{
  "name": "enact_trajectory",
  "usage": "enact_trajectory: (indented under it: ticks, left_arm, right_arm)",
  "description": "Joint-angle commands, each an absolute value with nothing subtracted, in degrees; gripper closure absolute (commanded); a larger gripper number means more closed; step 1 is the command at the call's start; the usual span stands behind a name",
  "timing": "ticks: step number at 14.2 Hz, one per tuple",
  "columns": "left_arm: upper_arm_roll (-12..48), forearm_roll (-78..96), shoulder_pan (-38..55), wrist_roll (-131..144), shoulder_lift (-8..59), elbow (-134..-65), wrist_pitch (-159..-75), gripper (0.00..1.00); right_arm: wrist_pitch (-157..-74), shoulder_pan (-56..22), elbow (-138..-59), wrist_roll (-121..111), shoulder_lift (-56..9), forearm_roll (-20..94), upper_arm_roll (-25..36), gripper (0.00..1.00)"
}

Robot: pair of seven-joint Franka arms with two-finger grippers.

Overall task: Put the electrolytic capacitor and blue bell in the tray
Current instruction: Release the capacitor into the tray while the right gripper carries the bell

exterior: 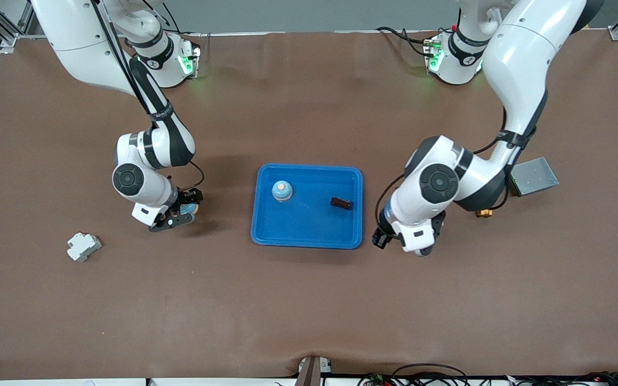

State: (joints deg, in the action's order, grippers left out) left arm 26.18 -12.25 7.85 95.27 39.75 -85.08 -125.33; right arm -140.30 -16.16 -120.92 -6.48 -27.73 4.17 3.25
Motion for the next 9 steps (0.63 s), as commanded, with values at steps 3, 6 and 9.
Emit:
enact_trajectory:
  ticks: [3, 6, 9]
  left_arm:
    - [20.8, -11.8, 16.8, 101.1, 45.1, -78.2, -125.6, 1.00]
    - [18.5, -11.5, 19.7, 105.5, 47.4, -76.9, -128.7, 1.00]
    - [18.5, -11.5, 21.4, 106.4, 49.0, -77.0, -129.2, 1.00]
  right_arm:
    - [-140.9, -16.0, -120.9, -6.7, -27.9, 3.7, 3.0, 0.83]
    - [-139.2, -16.1, -120.3, -6.2, -27.7, 3.7, 2.9, 0.83]
    - [-132.8, -16.1, -117.0, -5.7, -27.2, 3.9, 2.9, 0.83]
